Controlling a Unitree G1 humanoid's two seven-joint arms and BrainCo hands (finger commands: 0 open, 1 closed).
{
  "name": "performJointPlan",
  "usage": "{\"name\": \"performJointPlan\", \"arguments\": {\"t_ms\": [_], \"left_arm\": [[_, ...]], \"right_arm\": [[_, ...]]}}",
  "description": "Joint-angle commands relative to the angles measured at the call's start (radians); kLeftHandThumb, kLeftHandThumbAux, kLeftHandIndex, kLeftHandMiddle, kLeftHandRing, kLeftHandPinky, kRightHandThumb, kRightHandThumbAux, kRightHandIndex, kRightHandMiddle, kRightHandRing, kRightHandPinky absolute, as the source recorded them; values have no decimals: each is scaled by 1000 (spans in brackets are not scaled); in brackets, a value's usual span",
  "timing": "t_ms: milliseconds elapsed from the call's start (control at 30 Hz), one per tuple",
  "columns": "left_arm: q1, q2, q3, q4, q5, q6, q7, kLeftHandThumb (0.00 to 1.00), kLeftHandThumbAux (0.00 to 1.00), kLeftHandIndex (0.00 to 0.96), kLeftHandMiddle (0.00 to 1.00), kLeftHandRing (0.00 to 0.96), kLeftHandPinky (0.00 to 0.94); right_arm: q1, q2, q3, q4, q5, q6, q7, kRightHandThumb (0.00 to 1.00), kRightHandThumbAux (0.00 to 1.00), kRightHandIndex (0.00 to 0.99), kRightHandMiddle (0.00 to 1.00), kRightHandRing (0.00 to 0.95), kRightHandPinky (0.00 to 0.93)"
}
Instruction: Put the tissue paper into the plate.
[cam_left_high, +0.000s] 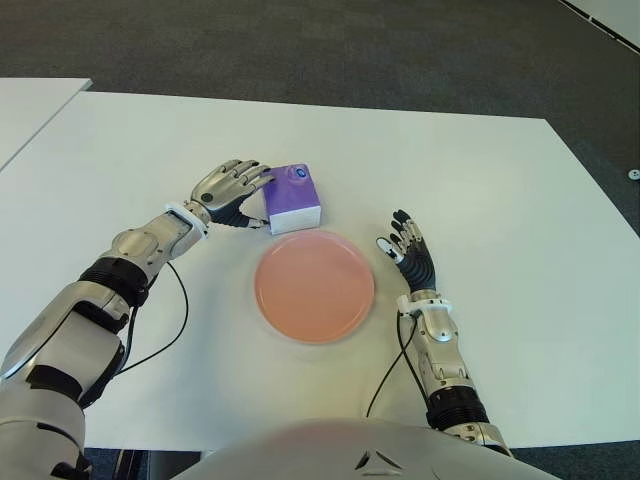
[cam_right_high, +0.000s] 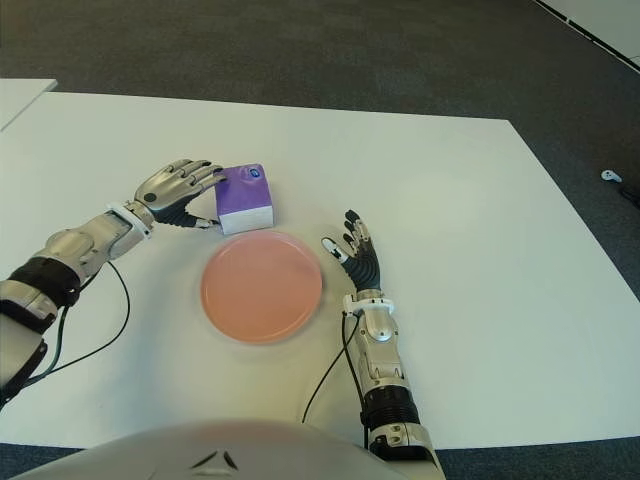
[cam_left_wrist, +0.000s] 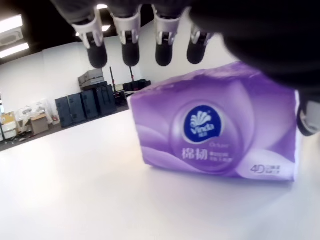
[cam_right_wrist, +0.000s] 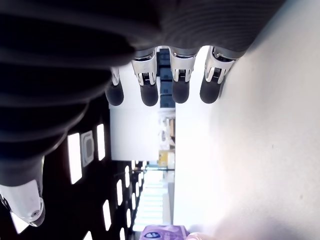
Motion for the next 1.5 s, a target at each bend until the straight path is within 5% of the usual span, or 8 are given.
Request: {"name": "performJointPlan", "arguments": {"t_ms": [33,500,1133,1367,1500], "left_arm": [[22,18,-10,-22,-9,-27,-29,18,277,0,0,0,0],[48,44,7,-76,-36,-66,-70,17,266,0,0,0,0],[95,160,95,-303,-58,-94,-169,0,277,0,0,0,0],[81,163,101,-316,-32,-77,-166,0,276,0,0,0,0],[9,131,66,-226,33,-52,-123,0,279,0,0,0,0]], "right_arm": [[97,11,10,89,-5,105,2,70,578,0,0,0,0],[97,14,11,81,-3,127,0,89,559,0,0,0,0],[98,9,15,69,6,155,17,40,599,0,0,0,0],[87,9,12,83,9,157,19,30,602,0,0,0,0],[84,11,12,105,9,135,23,26,607,0,0,0,0]]}}
